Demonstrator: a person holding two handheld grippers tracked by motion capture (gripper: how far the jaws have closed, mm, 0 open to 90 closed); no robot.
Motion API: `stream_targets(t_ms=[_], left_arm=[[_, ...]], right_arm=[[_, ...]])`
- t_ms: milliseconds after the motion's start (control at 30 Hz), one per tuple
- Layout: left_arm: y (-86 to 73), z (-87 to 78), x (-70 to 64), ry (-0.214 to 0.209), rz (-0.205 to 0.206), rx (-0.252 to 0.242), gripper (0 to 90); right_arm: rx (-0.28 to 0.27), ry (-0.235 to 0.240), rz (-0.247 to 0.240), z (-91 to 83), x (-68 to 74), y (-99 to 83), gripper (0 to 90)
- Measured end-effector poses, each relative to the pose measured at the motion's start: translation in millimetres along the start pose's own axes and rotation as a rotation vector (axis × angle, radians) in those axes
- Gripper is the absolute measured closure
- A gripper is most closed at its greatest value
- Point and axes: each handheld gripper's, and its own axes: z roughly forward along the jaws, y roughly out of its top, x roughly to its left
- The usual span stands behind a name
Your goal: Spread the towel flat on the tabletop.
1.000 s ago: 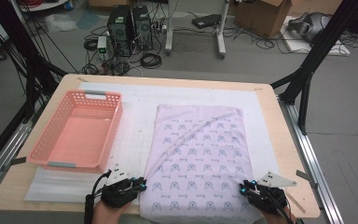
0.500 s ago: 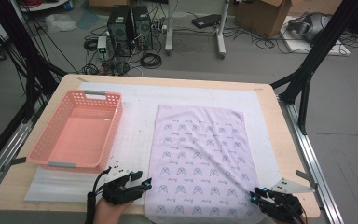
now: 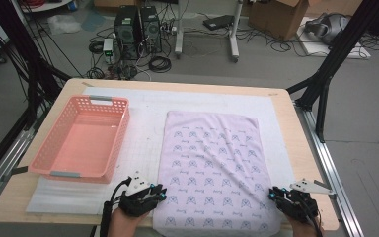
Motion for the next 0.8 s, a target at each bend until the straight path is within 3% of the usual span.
stream_targets(t_ms=[33, 100, 200, 267, 433, 533, 667, 800], left_arm=[[-0.5, 0.0, -1.7, 0.026, 0.022, -0.003, 81.3], [0.2, 0.0, -1.2, 0.031, 0.013, 0.0, 87.6], [0.3, -1.3, -2.2, 0.04, 0.021, 0.006, 88.5], [-0.4, -4.7, 0.3, 0.04, 0.005, 0.012, 88.6], [-6.7, -17.5, 5.9, 0.021, -0.03, 0.018, 88.6], [-9.5, -21.1, 8.3, -0.01, -0.056, 0.005, 87.2], [-5.2, -23.4, 17.3, -0.025, -0.072, -0.036, 62.7], [1.2, -23.6, 23.1, -0.026, -0.07, -0.094, 46.9]], right_arm=[[-0.001, 0.003, 0.006, 0.0, -0.6, -0.1, 77.1], [0.002, -0.002, 0.003, -0.2, -0.6, 0.1, 81.1], [0.002, 0.001, -0.019, 0.3, 0.4, 0.4, 86.0], [0.001, -0.011, -0.028, 0.0, 0.7, 0.7, 86.8], [0.004, -0.022, 0.003, -4.7, -4.4, -1.7, 86.2], [0.014, -0.027, -0.012, -6.5, -2.8, -1.7, 77.8], [-0.016, -0.022, -0.016, -8.5, -7.8, 1.9, 66.5], [-0.067, -0.007, 0.007, -7.5, -13.8, 9.8, 54.2]])
